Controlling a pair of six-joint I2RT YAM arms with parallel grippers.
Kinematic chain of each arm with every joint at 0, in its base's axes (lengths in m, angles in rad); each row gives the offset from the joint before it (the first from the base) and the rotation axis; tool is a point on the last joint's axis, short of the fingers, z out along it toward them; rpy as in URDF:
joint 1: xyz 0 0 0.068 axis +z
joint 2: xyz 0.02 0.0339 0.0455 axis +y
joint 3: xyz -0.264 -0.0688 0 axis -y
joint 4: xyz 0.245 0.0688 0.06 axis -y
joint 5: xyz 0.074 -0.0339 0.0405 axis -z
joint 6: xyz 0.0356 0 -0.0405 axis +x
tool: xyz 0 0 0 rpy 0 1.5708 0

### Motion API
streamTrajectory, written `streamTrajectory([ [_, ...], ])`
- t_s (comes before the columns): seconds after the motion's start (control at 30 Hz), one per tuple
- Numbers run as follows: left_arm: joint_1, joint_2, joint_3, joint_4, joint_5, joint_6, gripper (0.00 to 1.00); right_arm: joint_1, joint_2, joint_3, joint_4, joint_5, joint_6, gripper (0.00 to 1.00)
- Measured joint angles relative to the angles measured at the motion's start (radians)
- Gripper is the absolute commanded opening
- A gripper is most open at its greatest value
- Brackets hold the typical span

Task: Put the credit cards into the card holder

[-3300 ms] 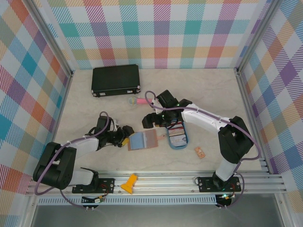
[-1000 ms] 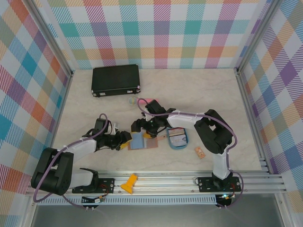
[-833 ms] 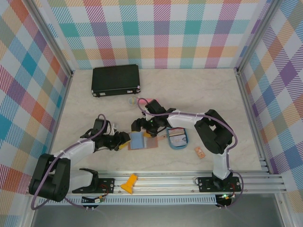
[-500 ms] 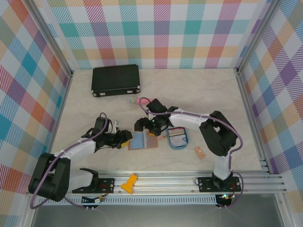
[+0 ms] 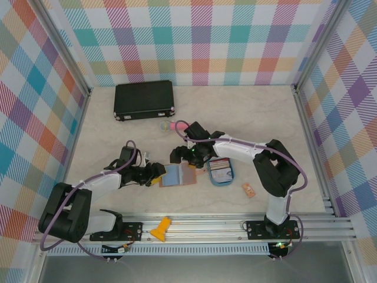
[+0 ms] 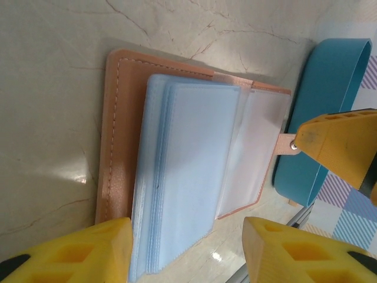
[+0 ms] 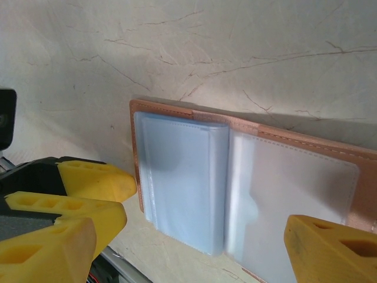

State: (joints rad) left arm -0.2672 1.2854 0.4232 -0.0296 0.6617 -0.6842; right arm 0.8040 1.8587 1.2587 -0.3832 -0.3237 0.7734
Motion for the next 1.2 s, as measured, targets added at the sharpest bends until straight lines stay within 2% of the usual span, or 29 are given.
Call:
streamTrajectory([
  [0.67, -0.027, 0.042, 0.017, 0.013, -0.020, 0.014, 0.56, -0.013, 0.072, 0.000, 0.009, -0.033, 0.012, 0.83],
  [0.8, -0.024, -0.026, 0.047, -0.053, -0.055, 0.028, 0.57, -0.013, 0.072, 0.001, 0.014, -0.028, 0.010, 0.82],
  [0.9, -0.003, -0.082, 0.090, -0.133, -0.081, 0.046, 0.52, -0.005, 0.070, 0.027, -0.032, 0.014, -0.003, 0.82],
  [1.03, 0.056, -0.128, 0.152, -0.285, -0.152, 0.067, 0.51, 0.040, 0.072, 0.147, -0.142, 0.113, -0.025, 0.82],
  [1.2, 0.101, -0.154, 0.191, -0.432, -0.222, 0.082, 0.55, 0.143, 0.132, 0.366, -0.284, 0.241, -0.033, 0.85],
])
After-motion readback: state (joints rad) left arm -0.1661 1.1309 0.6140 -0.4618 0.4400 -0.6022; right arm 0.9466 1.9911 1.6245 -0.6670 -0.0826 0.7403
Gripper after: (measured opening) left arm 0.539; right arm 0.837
